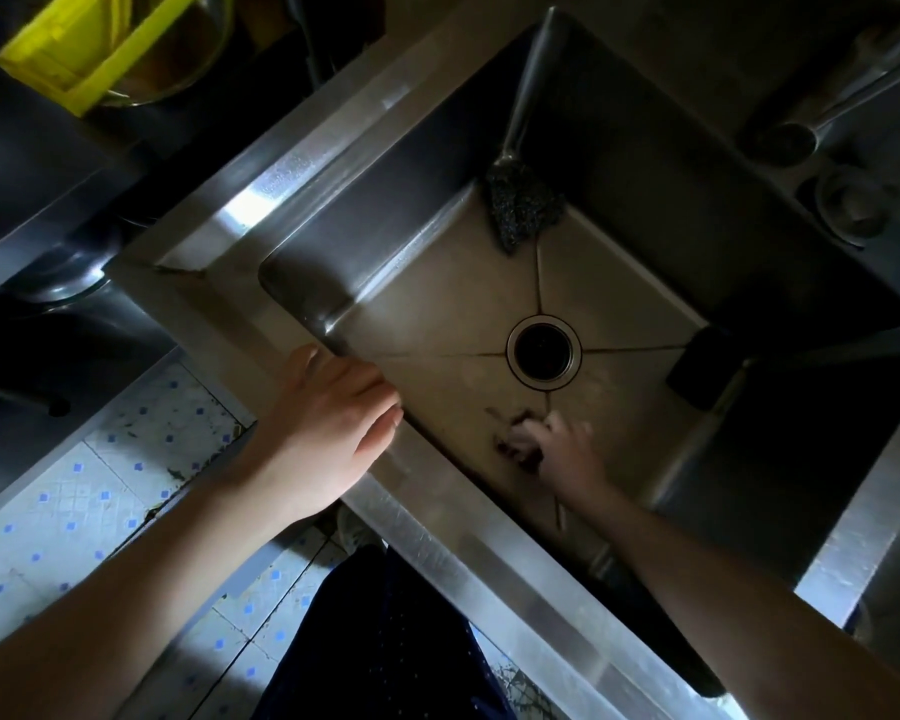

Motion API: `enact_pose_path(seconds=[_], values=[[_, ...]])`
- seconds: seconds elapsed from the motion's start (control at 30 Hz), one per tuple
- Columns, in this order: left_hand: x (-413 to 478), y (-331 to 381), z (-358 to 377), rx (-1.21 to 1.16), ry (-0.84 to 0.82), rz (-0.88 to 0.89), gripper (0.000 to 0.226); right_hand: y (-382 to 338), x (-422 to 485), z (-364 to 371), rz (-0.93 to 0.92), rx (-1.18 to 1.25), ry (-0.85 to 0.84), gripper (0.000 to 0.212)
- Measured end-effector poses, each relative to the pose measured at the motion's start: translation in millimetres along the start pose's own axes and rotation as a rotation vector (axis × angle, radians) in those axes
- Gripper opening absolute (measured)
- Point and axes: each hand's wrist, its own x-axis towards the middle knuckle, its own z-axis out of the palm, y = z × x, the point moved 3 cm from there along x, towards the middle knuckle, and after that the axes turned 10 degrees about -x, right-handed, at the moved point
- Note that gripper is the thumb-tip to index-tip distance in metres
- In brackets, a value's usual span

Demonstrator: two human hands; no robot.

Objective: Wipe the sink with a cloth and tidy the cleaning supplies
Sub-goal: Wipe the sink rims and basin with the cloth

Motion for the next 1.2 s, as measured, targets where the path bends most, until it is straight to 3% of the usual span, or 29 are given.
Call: enact_pose_path(seconds=[0.07,0.13,0.3,0.6,0.9,1.07,1.2], values=[[-3,-4,1,-0.045,0.009,0.008,0.024,-26,-15,8,-0.244,-0.054,-0.004,0.044],[-4,-7,2,-0.091,0.003,0.008,0.021,-36,-19,10,-0.347,-0.114,0.065,0.043],[-2,-22,-5,-0.093,0.04,-0.059,0.02,-46,-2,2,-0.378,-0.163,-0.024,0.048],[9,-61,-25,-0.046,0.101,-0.287,0.037,-139,76,-55,-0.449,-0.135,0.021,0.039],[6,-94,-35,-0.072,0.025,-0.359,0.037,-214,150,-85,-0.338,0.016,0.051,0.017],[4,-96,-33,-0.071,0.008,-0.387,0.033,-217,152,-92,-0.354,-0.107,0.096,0.009],[4,-94,-33,-0.028,-0.015,-0.396,0.029,-192,123,-84,-0.423,-0.077,0.081,0.021]])
